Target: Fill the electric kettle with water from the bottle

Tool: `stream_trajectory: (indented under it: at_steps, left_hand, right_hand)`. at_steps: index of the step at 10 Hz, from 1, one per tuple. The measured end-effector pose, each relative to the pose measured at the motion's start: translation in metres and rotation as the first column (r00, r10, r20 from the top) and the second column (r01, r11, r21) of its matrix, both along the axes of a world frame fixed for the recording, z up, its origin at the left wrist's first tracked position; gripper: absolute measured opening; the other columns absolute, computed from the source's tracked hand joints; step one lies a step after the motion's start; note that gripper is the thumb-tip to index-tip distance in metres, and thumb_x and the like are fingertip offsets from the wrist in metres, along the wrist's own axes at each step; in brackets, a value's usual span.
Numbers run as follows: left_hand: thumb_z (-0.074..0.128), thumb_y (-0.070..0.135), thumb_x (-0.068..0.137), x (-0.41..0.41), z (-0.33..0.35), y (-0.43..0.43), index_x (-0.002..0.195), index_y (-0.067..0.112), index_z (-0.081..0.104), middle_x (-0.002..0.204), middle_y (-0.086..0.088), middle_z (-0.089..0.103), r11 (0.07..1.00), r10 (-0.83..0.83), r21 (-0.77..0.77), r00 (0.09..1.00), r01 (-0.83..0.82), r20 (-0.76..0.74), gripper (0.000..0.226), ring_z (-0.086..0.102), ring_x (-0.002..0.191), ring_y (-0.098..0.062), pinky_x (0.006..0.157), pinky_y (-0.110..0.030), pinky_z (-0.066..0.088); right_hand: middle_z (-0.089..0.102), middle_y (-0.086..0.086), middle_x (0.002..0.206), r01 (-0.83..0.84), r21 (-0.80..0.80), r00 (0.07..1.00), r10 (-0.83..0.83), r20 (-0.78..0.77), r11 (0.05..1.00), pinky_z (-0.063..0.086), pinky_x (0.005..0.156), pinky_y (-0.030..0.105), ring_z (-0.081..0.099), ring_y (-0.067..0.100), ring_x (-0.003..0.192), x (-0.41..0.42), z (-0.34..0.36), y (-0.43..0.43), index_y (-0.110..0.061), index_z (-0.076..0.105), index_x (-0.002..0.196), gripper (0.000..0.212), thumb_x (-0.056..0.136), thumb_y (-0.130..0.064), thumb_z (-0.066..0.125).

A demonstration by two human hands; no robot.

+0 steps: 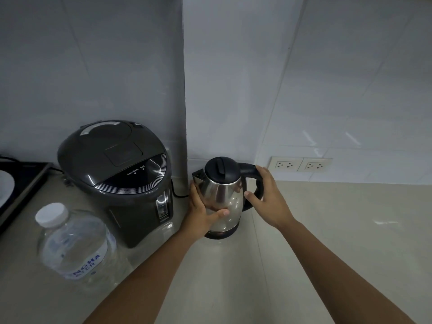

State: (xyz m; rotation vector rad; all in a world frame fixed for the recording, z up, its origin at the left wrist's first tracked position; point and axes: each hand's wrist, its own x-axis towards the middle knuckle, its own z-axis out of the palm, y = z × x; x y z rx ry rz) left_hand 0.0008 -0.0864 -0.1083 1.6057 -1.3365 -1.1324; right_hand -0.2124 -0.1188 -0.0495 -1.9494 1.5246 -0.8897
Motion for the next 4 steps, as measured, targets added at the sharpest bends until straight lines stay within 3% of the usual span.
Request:
stream_trajectory:
  at_steps: [1, 2, 3, 4]
  left_hand:
    - [0.080, 0.068, 0.061, -0.001, 0.005, 0.008, 0.155, 0.035, -0.020, 0.167, 0.002, 0.019, 1.000, 0.030, 0.002, 0.997, -0.031, 0.069, 0.141, 0.028, 0.150, -0.022, 0.116, -0.041, 0.033]
    - [0.072, 0.068, 0.069, 0.006, 0.006, 0.015, 0.157, 0.030, -0.016, 0.160, 0.000, 0.036, 1.000, 0.014, -0.001, 0.977, -0.014, 0.215, 0.130, 0.040, 0.145, -0.025, 0.113, -0.044, 0.041]
    - [0.064, 0.051, 0.090, 0.013, 0.018, 0.026, 0.160, 0.020, -0.009, 0.163, -0.009, 0.030, 0.999, -0.030, 0.002, 0.887, 0.032, 0.461, 0.106, 0.041, 0.144, -0.031, 0.111, -0.044, 0.042]
    - [0.052, 0.040, 0.100, 0.015, 0.033, 0.037, 0.160, 0.010, -0.003, 0.169, -0.011, 0.006, 0.997, -0.060, 0.004, 0.782, 0.073, 0.620, 0.087, 0.011, 0.156, -0.026, 0.124, -0.042, 0.019]
  right_hand:
    - [0.004, -0.011, 0.164, 0.041, 0.025, 0.999, -0.042, 0.026, 0.999, 0.039, 0.107, 0.040, 0.024, 0.012, 0.147, 0.008, 0.000, 0.009, -0.048, 0.007, 0.150, 0.079, 0.091, -0.043, 0.059]
    - [-0.004, -0.009, 0.165, 0.105, 0.070, 0.994, -0.103, -0.028, 0.992, 0.038, 0.104, 0.042, 0.019, 0.016, 0.149, 0.016, 0.001, 0.021, -0.041, 0.000, 0.154, 0.080, 0.095, -0.046, 0.054]
    - [0.001, -0.005, 0.165, 0.162, 0.094, 0.979, -0.148, -0.137, 0.982, 0.038, 0.106, 0.043, 0.024, 0.020, 0.148, 0.020, 0.005, 0.038, -0.034, 0.004, 0.156, 0.075, 0.097, -0.050, 0.047]
    - [0.004, -0.004, 0.165, 0.176, 0.099, 0.944, -0.139, -0.301, 0.979, 0.036, 0.108, 0.043, 0.024, 0.023, 0.147, 0.020, 0.008, 0.054, -0.029, 0.009, 0.157, 0.072, 0.097, -0.053, 0.042]
